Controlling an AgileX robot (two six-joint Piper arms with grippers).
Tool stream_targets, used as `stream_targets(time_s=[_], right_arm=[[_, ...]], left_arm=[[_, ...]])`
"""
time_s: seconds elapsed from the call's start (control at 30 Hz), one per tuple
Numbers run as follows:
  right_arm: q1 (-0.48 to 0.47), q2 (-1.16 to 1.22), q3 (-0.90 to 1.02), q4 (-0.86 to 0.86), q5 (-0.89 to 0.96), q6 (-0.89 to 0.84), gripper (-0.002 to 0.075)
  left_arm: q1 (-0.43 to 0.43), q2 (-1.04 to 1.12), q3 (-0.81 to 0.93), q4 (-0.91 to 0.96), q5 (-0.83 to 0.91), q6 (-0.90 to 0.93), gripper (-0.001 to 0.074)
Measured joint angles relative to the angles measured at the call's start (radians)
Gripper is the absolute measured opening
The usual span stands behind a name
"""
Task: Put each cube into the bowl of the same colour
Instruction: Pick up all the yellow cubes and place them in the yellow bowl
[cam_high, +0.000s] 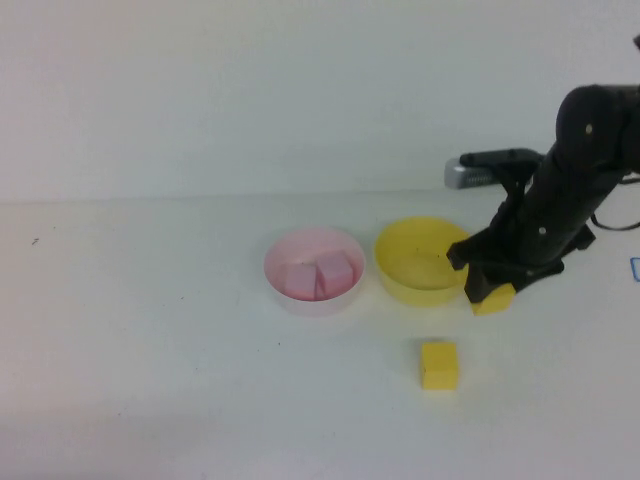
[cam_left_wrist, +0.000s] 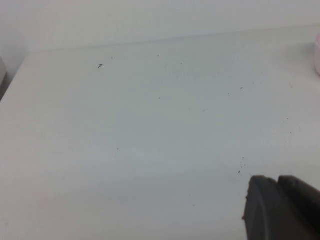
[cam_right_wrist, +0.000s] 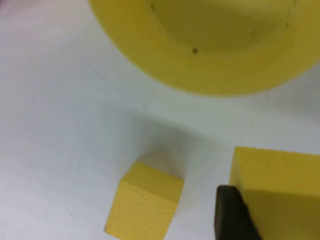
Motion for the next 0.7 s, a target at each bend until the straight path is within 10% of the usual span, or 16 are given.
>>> stream_targets(time_s=[0.4, 0.7], right_arm=[[0.0, 0.049, -0.273, 0.01, 0.006, -0.056, 0.0329], [0.0, 0.146, -0.379, 0.019, 0.023, -0.063, 0.0504]], left_arm=[[0.0, 0.002, 0.0, 0.0, 0.0, 0.011, 0.0], [0.0, 0.002, 0.0, 0.0, 0.0, 0.012, 0.0]])
